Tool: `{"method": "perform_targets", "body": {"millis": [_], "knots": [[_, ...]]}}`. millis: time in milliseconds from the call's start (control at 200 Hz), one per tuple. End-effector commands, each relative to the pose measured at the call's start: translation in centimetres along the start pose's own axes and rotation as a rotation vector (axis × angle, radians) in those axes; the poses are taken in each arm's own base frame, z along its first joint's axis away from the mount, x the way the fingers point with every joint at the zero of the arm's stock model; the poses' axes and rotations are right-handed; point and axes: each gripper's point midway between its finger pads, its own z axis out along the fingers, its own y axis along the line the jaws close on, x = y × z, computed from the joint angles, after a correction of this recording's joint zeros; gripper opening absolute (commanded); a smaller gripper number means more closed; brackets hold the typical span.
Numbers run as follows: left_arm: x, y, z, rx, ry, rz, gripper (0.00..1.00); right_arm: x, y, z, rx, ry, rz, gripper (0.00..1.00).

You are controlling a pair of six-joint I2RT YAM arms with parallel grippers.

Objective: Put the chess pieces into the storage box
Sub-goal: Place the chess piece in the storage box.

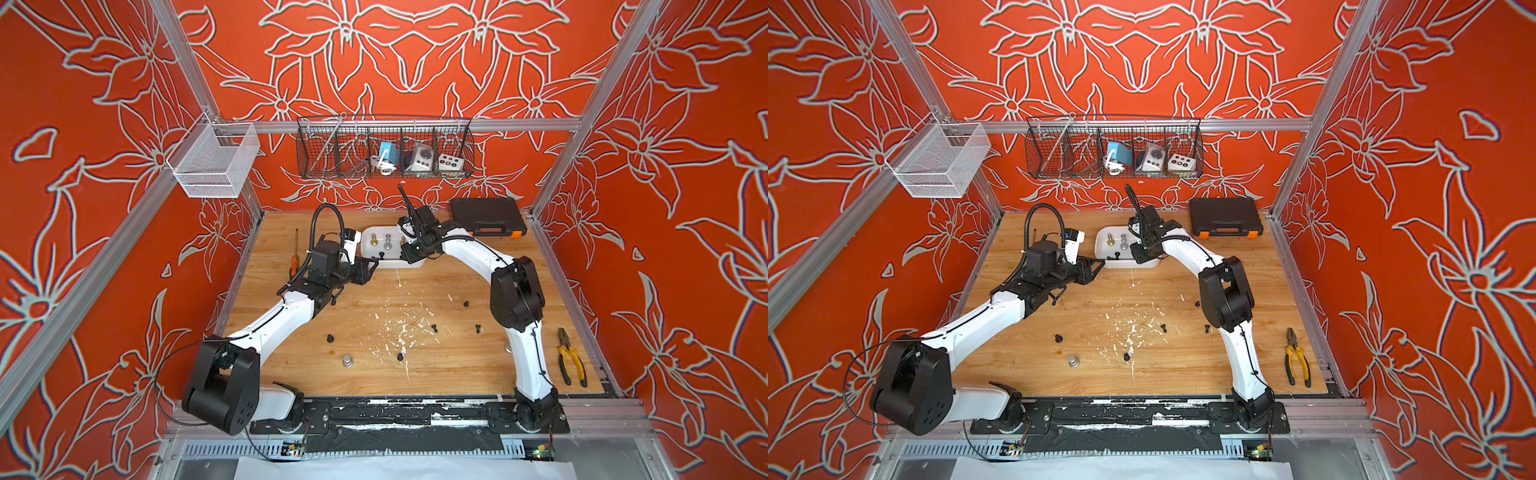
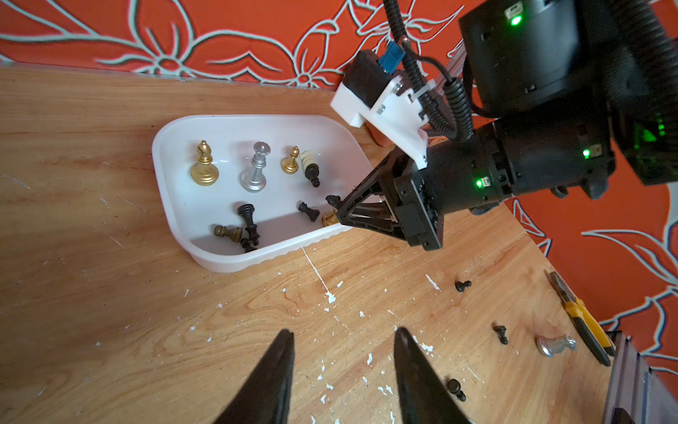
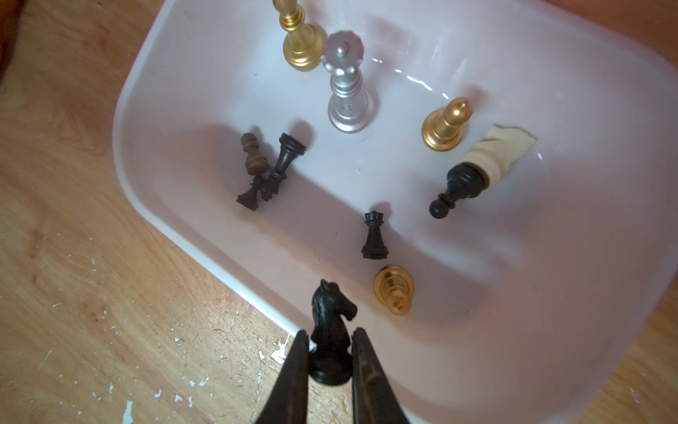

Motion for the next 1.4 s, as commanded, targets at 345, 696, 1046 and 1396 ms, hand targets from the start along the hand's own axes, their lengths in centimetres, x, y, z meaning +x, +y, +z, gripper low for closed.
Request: {"method": "perform_targets", "body": {"millis": [345, 696, 1046, 1396], "knots": [[-0.5, -0.2, -0.7, 0.004, -0.019, 0.01, 0.45, -0.6, -0.6, 0.3, -0.012, -0.007, 0.053, 0.32], [-0.5, -0.2, -0.7, 0.004, -0.018, 0.008, 0.45, -1.0, -0.5, -0.7, -0.013, -0.024, 0.051, 0.38], [0.1, 0.6, -0.7, -0.037, 0.008, -0.005, 0.45, -1.4, -0.2, -3.9, -0.004, -0.087, 0.044, 0.41], [2.5, 3.3, -1.6, -0.207, 0.104, -0.103, 0.45, 0.3, -0.4, -6.1, 0.006, -0.113, 0.068, 0.42]]}}
